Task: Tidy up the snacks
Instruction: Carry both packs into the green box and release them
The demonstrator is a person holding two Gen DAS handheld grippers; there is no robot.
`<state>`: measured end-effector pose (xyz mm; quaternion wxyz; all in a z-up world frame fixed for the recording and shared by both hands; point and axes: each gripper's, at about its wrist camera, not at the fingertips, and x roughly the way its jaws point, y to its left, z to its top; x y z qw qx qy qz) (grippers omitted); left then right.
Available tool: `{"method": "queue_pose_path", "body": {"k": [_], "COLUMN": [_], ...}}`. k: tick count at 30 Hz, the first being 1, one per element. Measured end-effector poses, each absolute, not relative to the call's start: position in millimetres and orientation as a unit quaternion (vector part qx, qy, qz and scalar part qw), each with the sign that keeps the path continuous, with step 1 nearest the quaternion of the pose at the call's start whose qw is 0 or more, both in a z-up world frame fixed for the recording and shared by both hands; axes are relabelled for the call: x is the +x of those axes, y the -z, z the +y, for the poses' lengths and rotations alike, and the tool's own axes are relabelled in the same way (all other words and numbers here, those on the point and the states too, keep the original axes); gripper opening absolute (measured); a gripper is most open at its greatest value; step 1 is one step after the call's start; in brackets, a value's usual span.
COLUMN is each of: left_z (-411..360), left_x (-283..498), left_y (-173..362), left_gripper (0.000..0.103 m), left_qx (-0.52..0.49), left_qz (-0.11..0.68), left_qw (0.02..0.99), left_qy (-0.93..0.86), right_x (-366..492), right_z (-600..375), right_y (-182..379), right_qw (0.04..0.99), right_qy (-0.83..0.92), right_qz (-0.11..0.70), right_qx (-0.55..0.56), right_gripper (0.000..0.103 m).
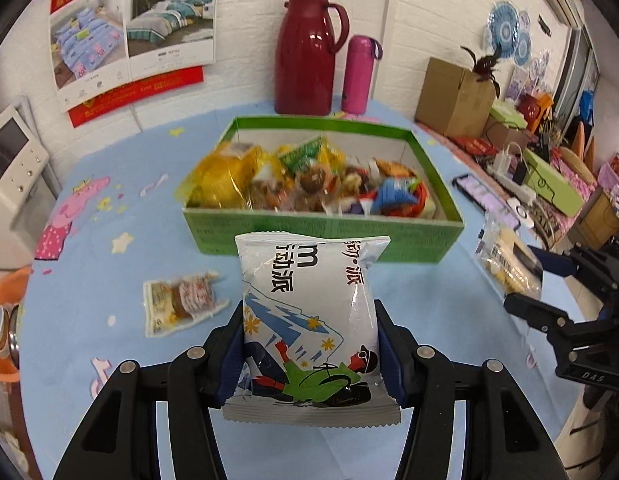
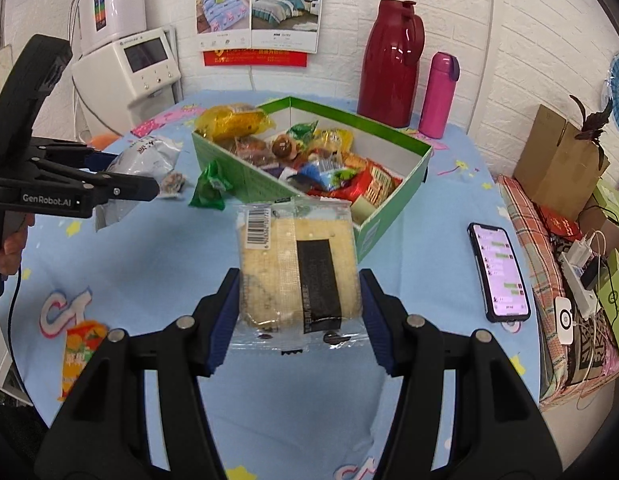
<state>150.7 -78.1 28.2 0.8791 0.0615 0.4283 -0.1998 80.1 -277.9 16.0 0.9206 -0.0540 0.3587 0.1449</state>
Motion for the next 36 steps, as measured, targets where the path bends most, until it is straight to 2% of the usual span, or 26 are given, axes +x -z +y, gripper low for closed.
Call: {"method": "queue_pose_path", "body": {"k": [5, 12, 22, 24, 26, 27, 28, 29, 36], "left_z": [-77, -85, -95, -99, -103, -104, -105, -106, -108], "left_x": [180, 224, 287, 295, 301, 302, 303, 302, 294], "left_y": [-56, -69, -41, -31, -22, -19, -17, -16, -19], "left_gripper": [0.058, 0.058, 0.058, 0.058, 0.063, 0.073, 0.083, 0.086, 0.088], "left_qx": [0.033, 0.015, -0.02, -0.02, -0.016, -0.012, -0.008, -0.003, 0.011], "left_qz": [0.406, 0.392, 0.416, 0.422, 0.425, 0.427, 0.427, 0.422, 0.417], "left_qw": [0.892, 0.9, 0.891, 0.888, 0.885, 0.884, 0.885, 0.888, 0.89], "left_qy": [0.197, 0.191, 0.181, 0.185, 0.188, 0.188, 0.187, 0.184, 0.184], "right_x": [111, 159, 227, 237, 244, 245, 244, 244, 239], "right_z": [-276, -278, -284, -281, -275, -273, -272, -271, -279], "right_y": [-28, -38, -24, -16, -7, -5, -3, -2, 3], "right_qw": [0.931, 0.939, 0.941, 0.939, 0.935, 0.935, 0.936, 0.936, 0.932], "right_qy": [-0.136, -0.115, -0.078, -0.082, -0.094, -0.09, -0.087, -0.09, -0.084], "right_qz": [0.337, 0.323, 0.328, 0.332, 0.343, 0.342, 0.34, 0.339, 0.352], "right_qx": [-0.024, 0.011, 0.037, 0.033, 0.012, 0.001, -0.008, -0.013, -0.005], "right_gripper": [0.059, 0.059, 0.059, 0.063, 0.079, 0.085, 0.086, 0.086, 0.091]}}
